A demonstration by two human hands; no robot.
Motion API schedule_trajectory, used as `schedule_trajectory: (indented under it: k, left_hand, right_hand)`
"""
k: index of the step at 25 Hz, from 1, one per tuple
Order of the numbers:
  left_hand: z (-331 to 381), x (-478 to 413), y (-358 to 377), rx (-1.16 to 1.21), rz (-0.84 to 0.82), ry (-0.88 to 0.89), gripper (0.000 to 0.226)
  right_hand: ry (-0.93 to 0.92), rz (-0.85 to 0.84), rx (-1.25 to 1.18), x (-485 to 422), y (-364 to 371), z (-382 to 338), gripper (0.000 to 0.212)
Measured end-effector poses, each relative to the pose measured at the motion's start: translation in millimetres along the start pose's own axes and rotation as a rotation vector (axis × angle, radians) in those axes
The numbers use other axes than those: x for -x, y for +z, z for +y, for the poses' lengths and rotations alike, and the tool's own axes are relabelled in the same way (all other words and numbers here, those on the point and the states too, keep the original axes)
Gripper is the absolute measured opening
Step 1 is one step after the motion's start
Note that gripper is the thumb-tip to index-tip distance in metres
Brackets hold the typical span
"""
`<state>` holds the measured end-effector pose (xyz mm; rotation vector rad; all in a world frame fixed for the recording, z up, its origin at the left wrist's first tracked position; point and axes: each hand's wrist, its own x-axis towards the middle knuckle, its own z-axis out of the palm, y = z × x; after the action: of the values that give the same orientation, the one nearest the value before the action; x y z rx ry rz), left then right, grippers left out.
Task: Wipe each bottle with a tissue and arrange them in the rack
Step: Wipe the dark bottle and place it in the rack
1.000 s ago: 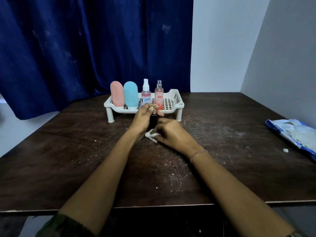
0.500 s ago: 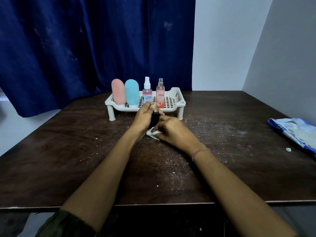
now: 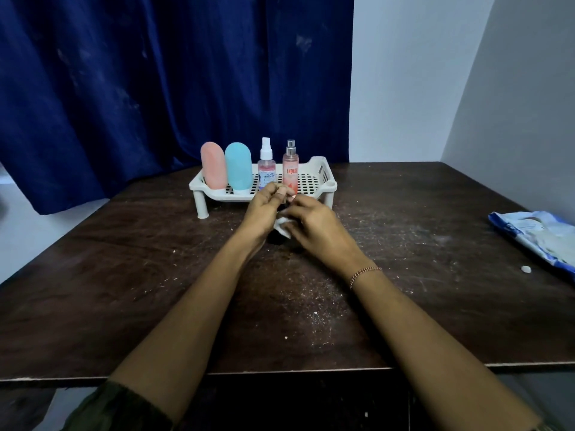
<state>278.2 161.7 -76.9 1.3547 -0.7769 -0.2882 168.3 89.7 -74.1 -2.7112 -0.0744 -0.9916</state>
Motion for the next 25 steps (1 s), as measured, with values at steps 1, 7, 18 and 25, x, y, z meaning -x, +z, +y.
schedule_trajectory:
  k: [1, 7, 18, 25]
  left_hand:
    - [-0.1, -0.2, 0.0, 0.031, -0.019, -0.008, 0.027]
    - [-1.0, -0.7, -1.8, 0.134, -0.088, -0.018, 0.028]
    - [-3.2, -0.1, -5.5, 0.127, -0.128, -0.003, 0.029]
    - [-0.6, 3.0, -4.1, 0.188, -0.139, -0.017, 0.027]
  right_hand:
    - [0.005, 0.066, 0.002, 0.0, -0.8, -0.2, 0.020]
    - [0.043, 0.194, -0.015, -0.1, -1.7, 0.2, 0.019]
    - [0.085, 0.155, -0.051, 0.6, 1.5, 6.5, 0.023]
    - [0.098, 0.185, -0.087, 0.7, 4.0, 13.6, 0.022]
